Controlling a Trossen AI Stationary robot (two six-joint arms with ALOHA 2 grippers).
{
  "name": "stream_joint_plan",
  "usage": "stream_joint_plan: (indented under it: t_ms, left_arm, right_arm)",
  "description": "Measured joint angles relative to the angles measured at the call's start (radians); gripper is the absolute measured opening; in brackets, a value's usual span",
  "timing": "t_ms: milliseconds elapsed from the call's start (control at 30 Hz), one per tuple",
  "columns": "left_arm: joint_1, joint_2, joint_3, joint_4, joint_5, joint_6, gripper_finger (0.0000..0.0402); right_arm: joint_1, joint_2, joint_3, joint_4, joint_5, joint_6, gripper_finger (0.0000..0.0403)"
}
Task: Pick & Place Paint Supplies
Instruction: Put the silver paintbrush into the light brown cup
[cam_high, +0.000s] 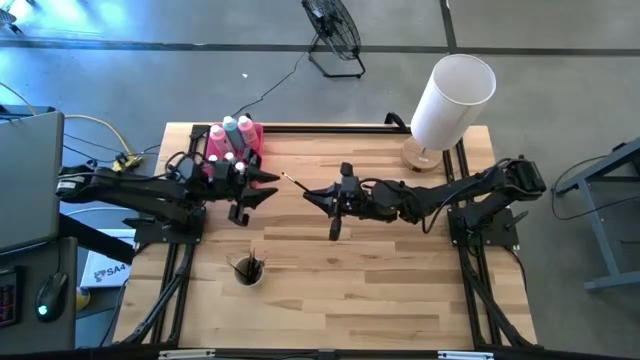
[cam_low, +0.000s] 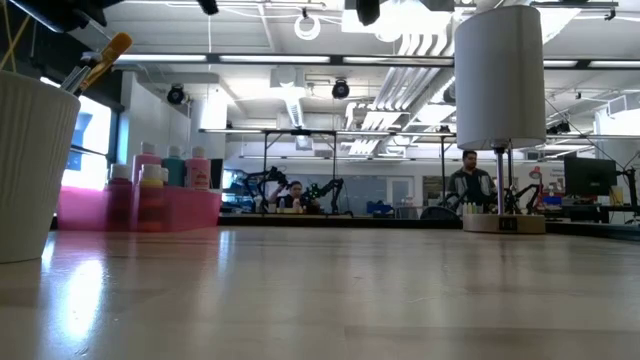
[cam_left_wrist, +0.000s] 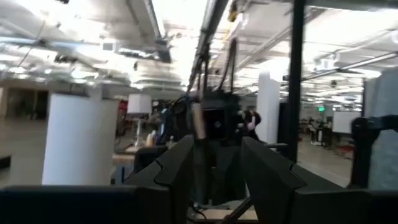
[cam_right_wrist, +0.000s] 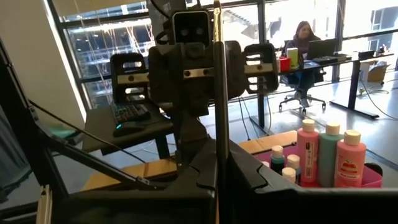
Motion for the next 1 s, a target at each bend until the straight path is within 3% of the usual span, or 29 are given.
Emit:
stream_joint_plan:
  t_ms: [133, 500, 800, 1000]
  left_arm:
    - [0.000, 0.048, 0.032, -0.001, -0.045, -0.041, 0.0132]
    - [0.000, 0.150, 0.152, -0.017, -0.016, -0.043, 0.0132]
    - [0.000, 0.167, 0.167, -0.017, -0.004, -0.043, 0.0131]
    - [0.000, 0.167, 0.167, -0.018, 0.024, -0.046, 0.0083]
  right_arm:
    - [0.000, 0.000, 0.000, -0.003, 0.000, -0.008, 0.0004]
    - [0.000, 0.000, 0.000, -0.018, -0.002, -0.022, 0.0004]
    - [0.000, 0.000, 0.000, -0.018, -0.001, -0.026, 0.0004]
    - [0.000, 0.000, 0.000, -0.018, 0.002, -0.026, 0.0004]
